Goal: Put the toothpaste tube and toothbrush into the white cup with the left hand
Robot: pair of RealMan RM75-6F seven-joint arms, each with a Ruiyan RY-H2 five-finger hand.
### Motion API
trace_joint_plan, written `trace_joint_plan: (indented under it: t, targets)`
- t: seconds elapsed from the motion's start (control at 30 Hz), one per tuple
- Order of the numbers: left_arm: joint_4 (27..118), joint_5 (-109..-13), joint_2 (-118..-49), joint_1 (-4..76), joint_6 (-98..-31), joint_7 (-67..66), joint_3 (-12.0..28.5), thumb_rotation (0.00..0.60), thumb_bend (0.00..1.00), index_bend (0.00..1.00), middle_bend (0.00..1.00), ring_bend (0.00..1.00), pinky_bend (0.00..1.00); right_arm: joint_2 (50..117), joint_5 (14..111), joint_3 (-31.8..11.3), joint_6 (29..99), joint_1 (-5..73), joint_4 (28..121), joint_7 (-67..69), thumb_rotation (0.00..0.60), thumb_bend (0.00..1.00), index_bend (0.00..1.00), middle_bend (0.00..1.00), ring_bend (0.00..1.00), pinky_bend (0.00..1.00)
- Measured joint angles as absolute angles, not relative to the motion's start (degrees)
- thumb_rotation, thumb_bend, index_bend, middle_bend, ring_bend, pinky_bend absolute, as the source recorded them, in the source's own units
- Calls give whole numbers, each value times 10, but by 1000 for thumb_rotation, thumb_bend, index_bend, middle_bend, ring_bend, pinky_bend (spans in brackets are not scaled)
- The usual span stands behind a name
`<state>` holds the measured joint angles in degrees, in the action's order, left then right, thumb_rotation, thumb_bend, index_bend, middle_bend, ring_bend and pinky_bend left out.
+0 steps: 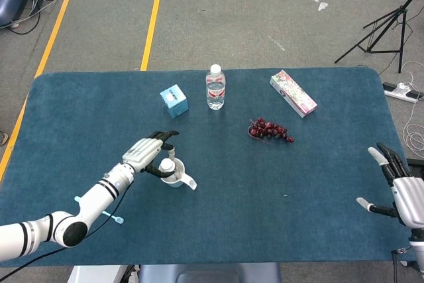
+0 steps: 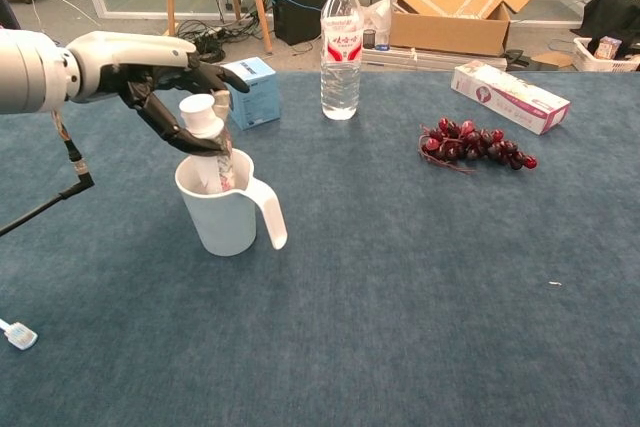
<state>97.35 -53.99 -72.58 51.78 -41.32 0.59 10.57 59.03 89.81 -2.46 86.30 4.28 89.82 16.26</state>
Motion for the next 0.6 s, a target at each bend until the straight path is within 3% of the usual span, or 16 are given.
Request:
trace_joint_plan:
  t: [0.13, 0.37, 0.6]
  targets:
    - [971, -539, -728, 518, -412, 5, 104, 600, 362, 534, 88, 105, 61, 590, 898, -25, 863, 43, 898, 162, 600, 33, 46, 36, 39, 326]
    - [970, -540, -730, 517, -411, 5, 103, 600, 362, 391, 88, 106, 61, 590, 898, -24, 862, 43, 899, 160, 600, 33, 46, 36, 39, 326]
    - [970, -543, -729, 513, -411, 8, 101, 600, 362, 344, 88, 106, 61, 590, 898, -25, 861, 44, 899, 160, 600, 33, 46, 37, 39, 326]
